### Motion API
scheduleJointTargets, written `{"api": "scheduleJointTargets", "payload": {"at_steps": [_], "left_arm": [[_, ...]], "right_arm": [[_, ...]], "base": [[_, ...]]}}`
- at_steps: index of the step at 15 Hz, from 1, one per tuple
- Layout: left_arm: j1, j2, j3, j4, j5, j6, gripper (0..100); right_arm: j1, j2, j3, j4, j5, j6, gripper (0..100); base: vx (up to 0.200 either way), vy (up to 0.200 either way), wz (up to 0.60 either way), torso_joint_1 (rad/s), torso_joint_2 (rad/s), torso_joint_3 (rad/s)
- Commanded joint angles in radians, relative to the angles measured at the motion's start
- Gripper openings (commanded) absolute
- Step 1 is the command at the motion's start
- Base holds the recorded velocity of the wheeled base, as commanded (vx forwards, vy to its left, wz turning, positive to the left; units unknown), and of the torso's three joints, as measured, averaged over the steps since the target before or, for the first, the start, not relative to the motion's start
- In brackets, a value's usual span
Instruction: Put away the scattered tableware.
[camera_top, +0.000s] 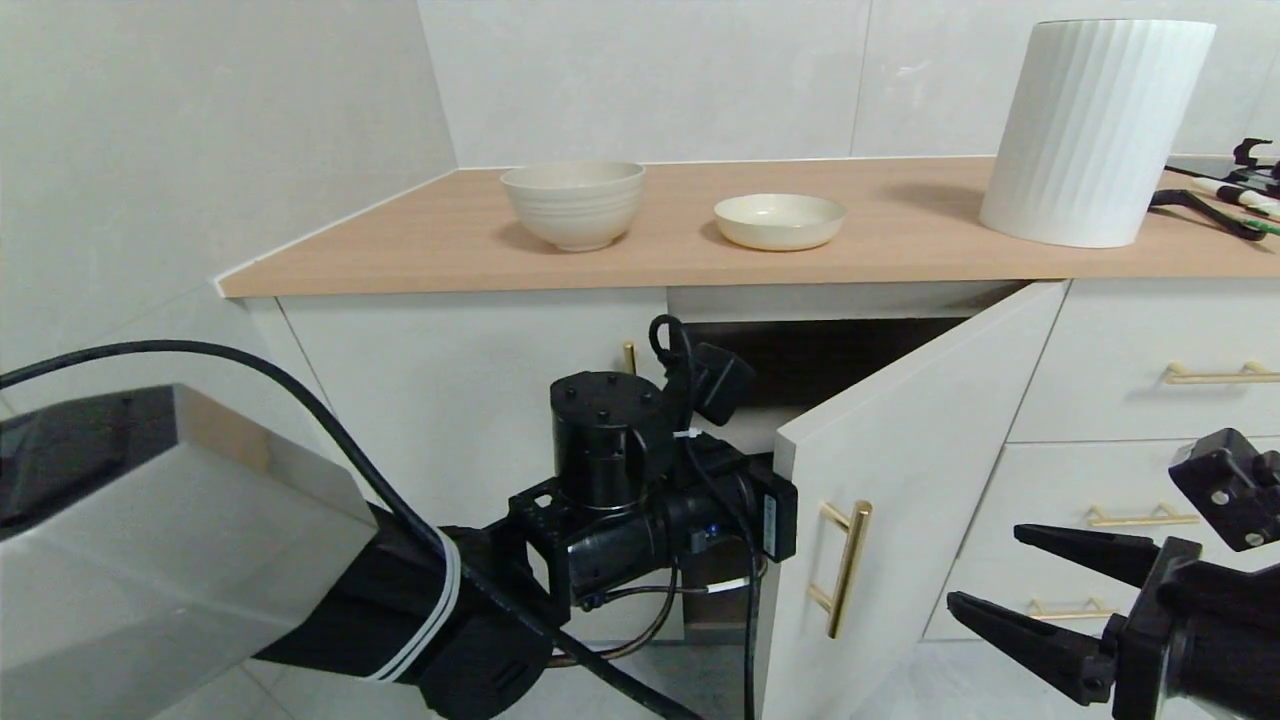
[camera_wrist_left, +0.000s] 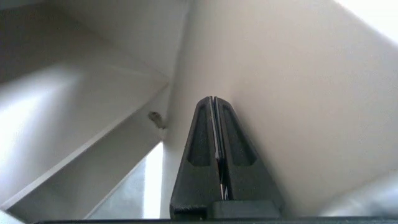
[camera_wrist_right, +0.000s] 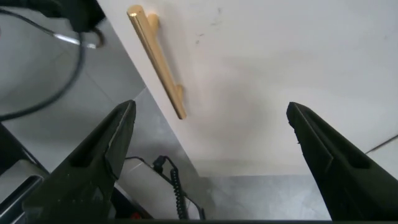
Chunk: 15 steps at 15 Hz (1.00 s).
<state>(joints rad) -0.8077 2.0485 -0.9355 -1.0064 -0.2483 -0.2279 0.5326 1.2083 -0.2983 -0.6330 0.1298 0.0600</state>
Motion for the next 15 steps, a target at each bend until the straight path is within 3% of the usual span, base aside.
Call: {"api": "scheduleJointTargets", "payload": {"at_steps": [1,2,5,7,15], "left_arm": [[-0.021,0.018,-0.016,-0.001,0.026,-0.001,0],[-0.030,-0.004,-0.011,0.000,0.055,-0.001,0],[-0.038,-0.060,0.026,0.040,0.069,-0.001,0],[-0.038,-0.071,0.032,0.052,0.069,-0.001,0],[-0.094,0.021,-0.039,0.086,0.066,-0.002,0]], "right_arm": [[0.001,-0.032,0.001,0.013,0.001,0.000,100],[0.001,-0.058,-0.004,0.047,0.001,0.000,100],[0.001,-0.075,-0.008,0.070,-0.001,0.000,100],[0.001,-0.099,-0.004,0.087,-0.002,0.000,100],[0.001,-0.285,-0.007,0.265,-0.001,0.000,100]], "base": [[0.000,0.000,0.00,0.000,0.00,0.000],[0.000,0.000,0.00,0.000,0.00,0.000],[0.000,0.000,0.00,0.000,0.00,0.000],[-0.200,0.000,0.00,-0.002,0.00,-0.002],[-0.025,0.000,0.00,0.003,0.00,0.001]]}}
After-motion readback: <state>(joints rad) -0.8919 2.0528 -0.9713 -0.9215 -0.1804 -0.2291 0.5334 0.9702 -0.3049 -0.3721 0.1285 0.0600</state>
